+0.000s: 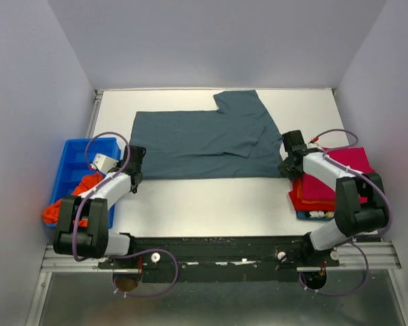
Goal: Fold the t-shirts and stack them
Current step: Fold the flattened tshirt in 1/3 of the way
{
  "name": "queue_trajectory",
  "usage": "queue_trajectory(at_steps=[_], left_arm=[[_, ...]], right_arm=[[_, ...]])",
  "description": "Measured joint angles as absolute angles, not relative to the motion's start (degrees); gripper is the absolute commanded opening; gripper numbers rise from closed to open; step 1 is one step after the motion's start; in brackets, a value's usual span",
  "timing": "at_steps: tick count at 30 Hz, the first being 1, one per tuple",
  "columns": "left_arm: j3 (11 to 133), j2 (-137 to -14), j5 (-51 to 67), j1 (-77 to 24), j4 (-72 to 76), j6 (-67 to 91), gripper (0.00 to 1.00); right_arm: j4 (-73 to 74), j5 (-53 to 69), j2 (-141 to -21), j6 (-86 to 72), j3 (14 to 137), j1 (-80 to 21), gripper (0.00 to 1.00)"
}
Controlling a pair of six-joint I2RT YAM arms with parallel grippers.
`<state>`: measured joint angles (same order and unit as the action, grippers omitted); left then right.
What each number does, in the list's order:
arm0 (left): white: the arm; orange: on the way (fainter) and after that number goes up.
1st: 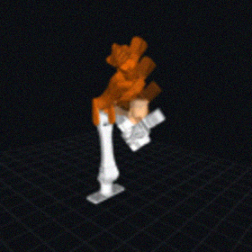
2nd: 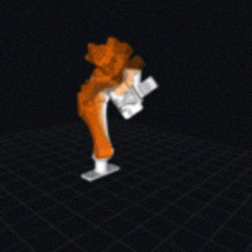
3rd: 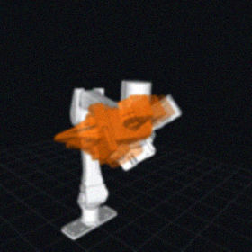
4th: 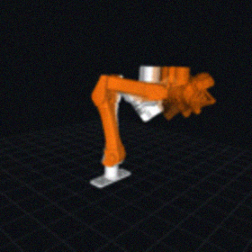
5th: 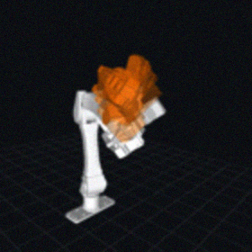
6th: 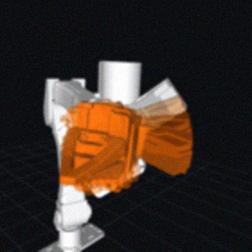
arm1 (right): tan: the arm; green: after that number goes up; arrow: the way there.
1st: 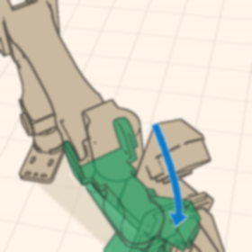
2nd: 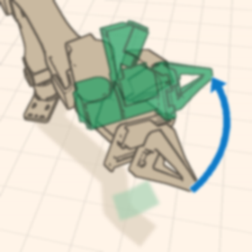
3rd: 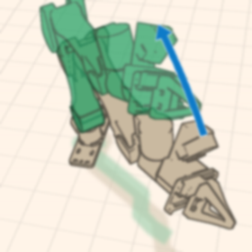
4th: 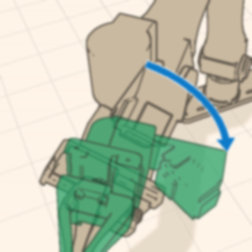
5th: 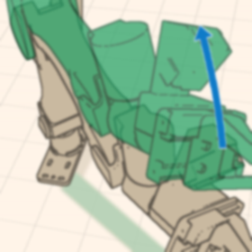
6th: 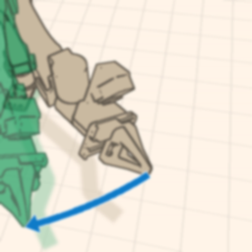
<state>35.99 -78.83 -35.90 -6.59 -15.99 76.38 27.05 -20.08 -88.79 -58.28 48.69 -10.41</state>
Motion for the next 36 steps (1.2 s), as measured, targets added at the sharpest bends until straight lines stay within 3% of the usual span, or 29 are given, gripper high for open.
queue_trajectory(at_steps=[11, 19, 26, 33, 34, 35, 36], left_arm=[[30.28, -74.63, -34.92, -6.37, -16.01, 75.2, 0.0], [30.68, -74.65, -34.92, -6.37, -16.12, 74.56, 0.0], [31.09, -74.63, -34.92, -6.37, -16.19, 74.35, 0.0], [31.09, -74.63, -34.89, -6.35, -16.08, 73.76, 0.0], [31.09, -74.63, -34.89, -6.35, -15.99, 73.67, 0.0], [31.09, -74.63, -34.89, -6.35, -15.92, 73.56, 0.0], [31.09, -74.63, -34.89, -6.35, -15.92, 73.49, 0.0]], right_arm=[[27.59, -18.74, -76.38, -55.79, 43.48, -10.41, 0.4], [26.17, -15.84, -81.8, -56.14, 43.62, -10.87, 0.48], [26.22, -15.57, -86.46, -56.93, 45.76, -11.11, 0.45], [27.38, -16.47, -89.08, -58.57, 48.03, -11.2, 0.26], [27.4, -16.75, -89.1, -58.98, 48.03, -11.2, 0.17], [27.38, -16.99, -89.1, -59.27, 48.03, -11.2, 0.01], [27.31, -17.23, -89.1, -59.57, 48.03, -11.2, 0.01]])
